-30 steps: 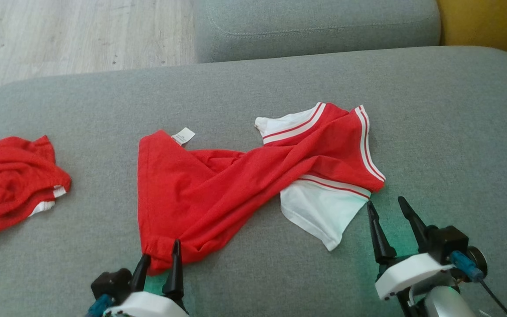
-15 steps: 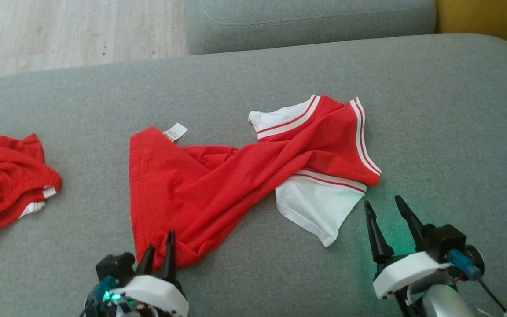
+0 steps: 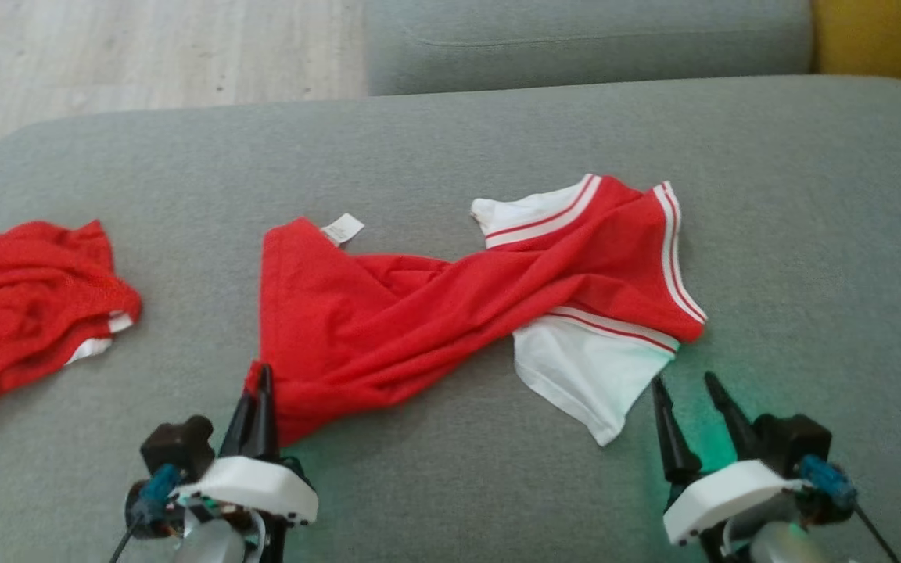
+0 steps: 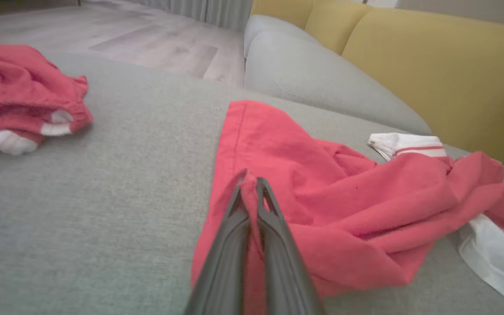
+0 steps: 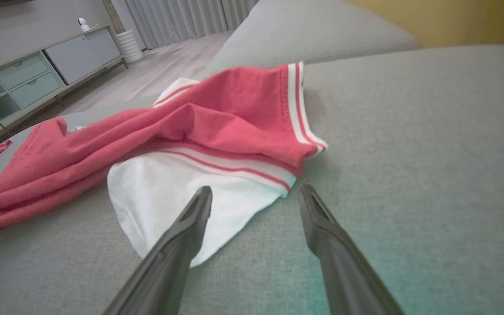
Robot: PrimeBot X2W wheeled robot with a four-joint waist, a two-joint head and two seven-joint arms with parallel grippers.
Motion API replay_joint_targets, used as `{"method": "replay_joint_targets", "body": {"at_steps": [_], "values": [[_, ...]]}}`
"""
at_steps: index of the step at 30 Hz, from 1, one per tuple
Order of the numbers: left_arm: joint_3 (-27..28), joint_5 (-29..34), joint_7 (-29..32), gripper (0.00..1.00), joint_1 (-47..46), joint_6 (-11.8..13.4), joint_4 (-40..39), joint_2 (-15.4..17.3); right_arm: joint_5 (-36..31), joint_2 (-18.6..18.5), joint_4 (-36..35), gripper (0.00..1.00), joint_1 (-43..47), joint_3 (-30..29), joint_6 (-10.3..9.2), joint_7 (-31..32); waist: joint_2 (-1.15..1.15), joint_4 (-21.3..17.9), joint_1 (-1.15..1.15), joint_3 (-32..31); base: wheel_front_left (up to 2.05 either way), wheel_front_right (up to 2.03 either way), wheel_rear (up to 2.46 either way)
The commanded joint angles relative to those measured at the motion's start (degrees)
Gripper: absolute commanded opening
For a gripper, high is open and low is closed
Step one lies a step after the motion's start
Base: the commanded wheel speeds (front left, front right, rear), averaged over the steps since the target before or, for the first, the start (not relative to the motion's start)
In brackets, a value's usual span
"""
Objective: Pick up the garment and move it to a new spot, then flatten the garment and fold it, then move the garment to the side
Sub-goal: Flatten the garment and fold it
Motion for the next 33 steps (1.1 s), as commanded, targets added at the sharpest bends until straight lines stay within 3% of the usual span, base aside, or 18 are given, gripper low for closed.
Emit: {"method": "replay_joint_targets", "body": {"at_steps": [1,11,24,25,26,27,33], "values": [[2.07,0.66,-0.3,0.0,0.02,0.22,-1.73,0.53,0.6,-0.09,-1.19,1.0,-1.3,1.71,0.22,-0.37,0.0,0.74,0.0,-0.17,0.0,0.0,0.0],[3.39,2.63,-0.3,0.0,4.1,-0.24,-7.91,0.53,9.59,-0.09,8.85,1.0,-2.94,9.04,0.22,-0.37,0.0,4.14,0.0,0.6,0.0,0.0,0.0],[1.97,2.99,-0.3,0.0,3.33,-0.21,-8.35,0.53,16.76,-0.09,12.88,1.0,-5.33,17.36,0.22,-0.37,0.0,4.65,0.0,1.88,0.0,0.0,0.0],[1.91,2.94,-0.3,0.0,3.27,-0.19,-8.33,0.53,17.04,-0.09,13.11,0.56,-5.33,17.58,0.22,-0.37,0.0,4.66,0.0,1.92,0.0,0.0,0.0],[1.83,2.95,-0.3,0.0,3.22,-0.16,-8.3,0.53,17.24,-0.09,13.27,0.2,-5.28,17.71,0.22,-0.37,0.0,4.65,0.0,1.95,0.0,0.0,0.0],[1.78,2.94,-0.3,0.0,3.2,-0.14,-8.27,0.53,17.38,-0.09,13.27,0.0,-5.24,17.83,0.22,-0.37,0.0,4.64,0.0,2.01,0.0,0.0,0.0],[3.04,2.8,-0.3,0.0,3.22,-0.11,-9.0,0.53,15.86,-0.09,7.85,0.0,-5.42,14.26,0.22,-0.37,0.0,3.74,0.0,1.56,0.0,0.0,0.0]]}}
